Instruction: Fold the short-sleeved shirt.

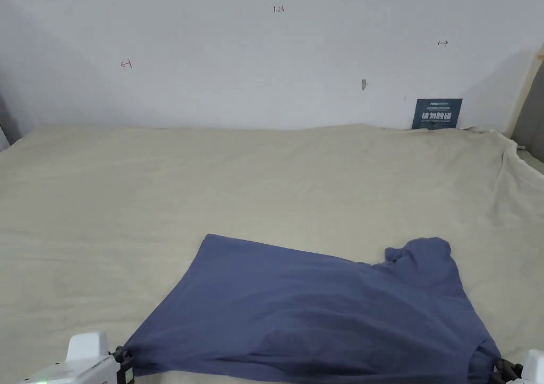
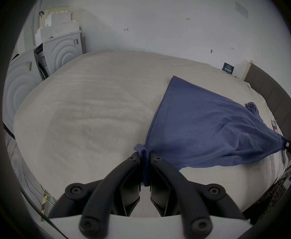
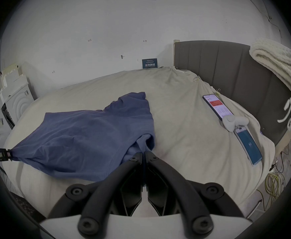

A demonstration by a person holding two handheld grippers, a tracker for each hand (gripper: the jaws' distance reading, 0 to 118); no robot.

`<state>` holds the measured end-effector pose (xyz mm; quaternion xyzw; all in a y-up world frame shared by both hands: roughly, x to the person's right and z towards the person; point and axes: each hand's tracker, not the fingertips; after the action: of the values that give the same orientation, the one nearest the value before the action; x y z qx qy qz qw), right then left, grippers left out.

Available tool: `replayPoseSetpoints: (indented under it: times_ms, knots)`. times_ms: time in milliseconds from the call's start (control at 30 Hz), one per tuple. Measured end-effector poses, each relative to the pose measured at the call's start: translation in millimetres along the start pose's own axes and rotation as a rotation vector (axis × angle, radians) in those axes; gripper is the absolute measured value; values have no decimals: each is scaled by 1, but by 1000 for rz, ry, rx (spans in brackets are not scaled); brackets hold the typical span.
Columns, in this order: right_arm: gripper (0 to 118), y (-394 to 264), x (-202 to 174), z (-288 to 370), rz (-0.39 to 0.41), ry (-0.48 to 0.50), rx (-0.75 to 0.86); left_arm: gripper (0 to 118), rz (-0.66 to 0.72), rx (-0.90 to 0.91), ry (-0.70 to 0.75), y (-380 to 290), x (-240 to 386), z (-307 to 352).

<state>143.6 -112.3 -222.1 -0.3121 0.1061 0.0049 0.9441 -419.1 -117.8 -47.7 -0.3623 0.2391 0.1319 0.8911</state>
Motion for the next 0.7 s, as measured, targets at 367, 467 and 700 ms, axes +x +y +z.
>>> replayPoseSetpoints:
  times_ms: [367,467,700]
  knots:
    - [1,-47,8,19,-13,-14,-72,7,-3,-48,21,-43,-21,11]
    - [1,-55,8,3,-18,-45,-137,7,11,-99,44,-49,-20,-8]
    - [2,-69,8,-27,-22,-55,-306,10,57,-174,56,-48,-25,-26]
